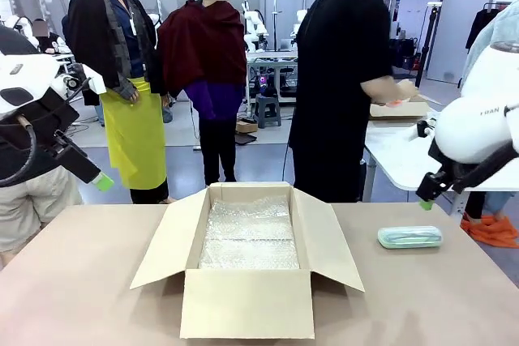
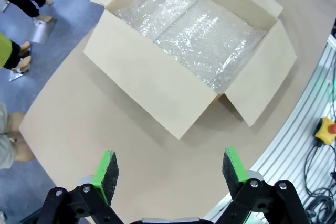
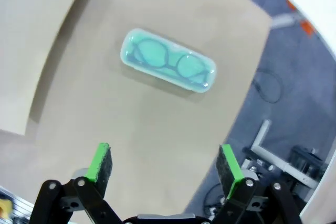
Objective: Pack the glasses set securely to prepare it for shipping.
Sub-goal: Place the Glasses case inside the Package Box.
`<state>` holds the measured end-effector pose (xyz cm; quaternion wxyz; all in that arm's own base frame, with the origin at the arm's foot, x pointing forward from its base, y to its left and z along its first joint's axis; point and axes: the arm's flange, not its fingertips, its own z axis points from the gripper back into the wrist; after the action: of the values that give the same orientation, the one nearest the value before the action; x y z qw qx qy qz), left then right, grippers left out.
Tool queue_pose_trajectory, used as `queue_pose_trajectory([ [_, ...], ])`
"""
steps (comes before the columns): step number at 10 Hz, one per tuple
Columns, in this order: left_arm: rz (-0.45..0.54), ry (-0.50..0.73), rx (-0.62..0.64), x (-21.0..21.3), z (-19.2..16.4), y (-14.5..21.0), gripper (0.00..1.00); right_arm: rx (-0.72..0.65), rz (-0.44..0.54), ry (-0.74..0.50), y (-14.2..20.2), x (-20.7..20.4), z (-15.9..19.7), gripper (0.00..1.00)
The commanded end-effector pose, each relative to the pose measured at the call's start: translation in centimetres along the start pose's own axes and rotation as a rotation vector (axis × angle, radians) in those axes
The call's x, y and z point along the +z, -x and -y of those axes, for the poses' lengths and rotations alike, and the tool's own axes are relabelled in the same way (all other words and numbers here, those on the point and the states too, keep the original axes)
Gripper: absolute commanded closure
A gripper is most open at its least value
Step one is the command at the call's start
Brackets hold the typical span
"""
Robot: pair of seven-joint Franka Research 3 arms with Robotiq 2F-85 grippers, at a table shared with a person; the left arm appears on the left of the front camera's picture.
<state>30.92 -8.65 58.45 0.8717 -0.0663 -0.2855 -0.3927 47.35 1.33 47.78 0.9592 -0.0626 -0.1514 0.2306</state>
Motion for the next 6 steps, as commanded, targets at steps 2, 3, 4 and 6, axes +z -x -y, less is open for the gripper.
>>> queue_pose_trajectory([
  [2,0.000,-0.002,-0.005,0.0,0.0,0.0,0.00,0.472,-0.213,-0.145,-3.4,0.2,5.2,0.00],
  [3,0.000,-0.002,-0.005,0.0,0.0,0.0,0.00,0.635,-0.245,-0.224,-3.7,0.2,6.1,0.00],
  [4,0.000,-0.002,-0.005,0.0,0.0,0.0,0.00,0.746,-0.271,-0.203,-4.2,-0.7,6.6,0.00],
  [6,0.000,-0.002,-0.005,0.0,0.0,0.0,0.00,0.890,-0.154,-0.251,-4.5,-2.8,7.1,0.00],
])
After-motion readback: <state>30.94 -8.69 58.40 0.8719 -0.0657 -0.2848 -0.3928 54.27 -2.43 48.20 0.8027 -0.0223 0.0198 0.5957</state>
